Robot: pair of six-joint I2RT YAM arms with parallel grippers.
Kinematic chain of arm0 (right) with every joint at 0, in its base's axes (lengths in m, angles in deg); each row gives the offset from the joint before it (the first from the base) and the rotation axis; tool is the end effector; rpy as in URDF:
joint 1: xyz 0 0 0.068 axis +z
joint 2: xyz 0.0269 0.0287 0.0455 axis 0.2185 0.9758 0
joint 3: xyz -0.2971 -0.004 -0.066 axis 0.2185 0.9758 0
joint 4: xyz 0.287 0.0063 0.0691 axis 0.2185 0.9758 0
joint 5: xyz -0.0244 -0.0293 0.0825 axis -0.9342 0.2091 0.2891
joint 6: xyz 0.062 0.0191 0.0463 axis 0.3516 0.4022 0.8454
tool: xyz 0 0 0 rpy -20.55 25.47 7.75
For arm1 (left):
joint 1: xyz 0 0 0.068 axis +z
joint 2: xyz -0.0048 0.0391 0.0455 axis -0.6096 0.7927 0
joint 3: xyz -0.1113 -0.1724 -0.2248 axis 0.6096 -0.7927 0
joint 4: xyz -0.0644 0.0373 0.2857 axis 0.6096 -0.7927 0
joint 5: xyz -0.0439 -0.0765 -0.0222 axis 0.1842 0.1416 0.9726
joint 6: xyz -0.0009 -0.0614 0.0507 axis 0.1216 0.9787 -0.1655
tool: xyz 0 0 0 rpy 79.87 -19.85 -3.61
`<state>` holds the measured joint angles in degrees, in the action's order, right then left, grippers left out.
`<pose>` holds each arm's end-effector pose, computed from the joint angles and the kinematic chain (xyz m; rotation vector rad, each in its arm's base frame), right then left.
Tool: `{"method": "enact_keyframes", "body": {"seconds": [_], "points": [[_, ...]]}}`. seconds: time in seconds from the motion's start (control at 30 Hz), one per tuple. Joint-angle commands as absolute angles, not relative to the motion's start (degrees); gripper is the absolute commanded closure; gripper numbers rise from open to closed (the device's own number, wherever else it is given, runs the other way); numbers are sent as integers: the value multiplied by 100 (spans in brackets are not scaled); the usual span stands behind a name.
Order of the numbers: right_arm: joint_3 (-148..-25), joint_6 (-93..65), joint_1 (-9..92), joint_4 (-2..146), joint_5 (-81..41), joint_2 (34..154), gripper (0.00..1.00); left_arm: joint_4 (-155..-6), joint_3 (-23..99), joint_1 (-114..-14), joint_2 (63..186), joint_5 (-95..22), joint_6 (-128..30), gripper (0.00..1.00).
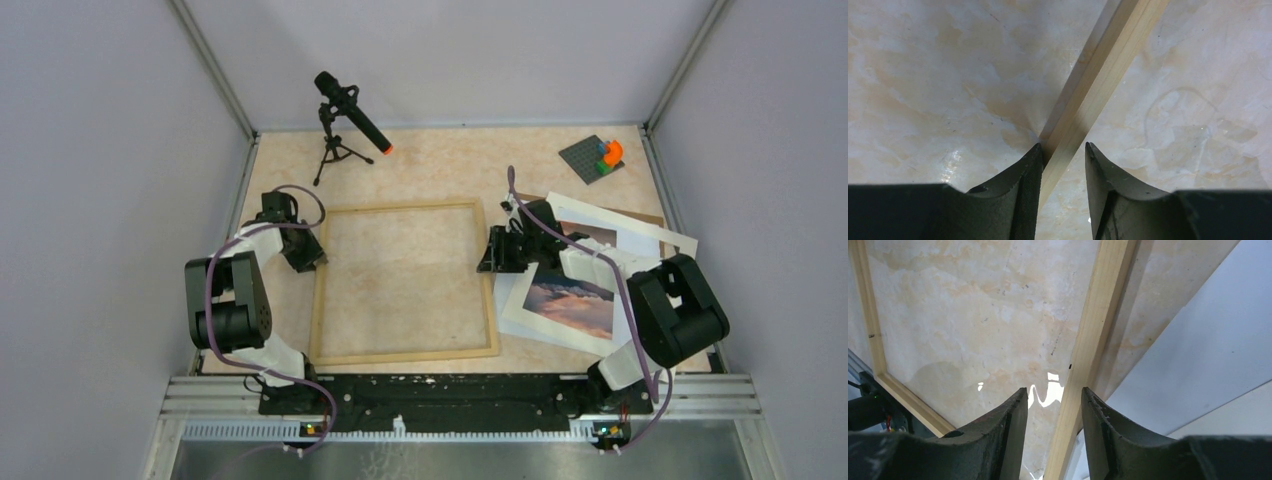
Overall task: Put the photo into the frame
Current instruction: Place the photo frame item in the photo frame.
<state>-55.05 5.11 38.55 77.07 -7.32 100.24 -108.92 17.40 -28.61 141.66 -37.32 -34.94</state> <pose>0.2973 0.1715 0.1563 -0.1714 2.5280 0.8272 0.3379 0.0445 0.1419 -0.7763 2.6328 -0.2533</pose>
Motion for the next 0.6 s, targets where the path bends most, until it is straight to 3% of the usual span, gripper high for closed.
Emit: {"method": "enact_keyframes", "body": {"seconds": [0.0, 0.27, 0.57], "points": [[-5611, 373, 3820, 7796, -734, 9832, 58, -10974, 1533, -2863, 14277, -3999, -3570, 55], [-5445, 521, 3827, 7484, -453, 9928, 73, -10995, 1466, -2850, 14267, -3643, -3491, 46], [-5308, 580, 3977, 7254, -774, 10372, 74, -10988, 1405, -2810, 14160, -3331, -3443, 41]]}}
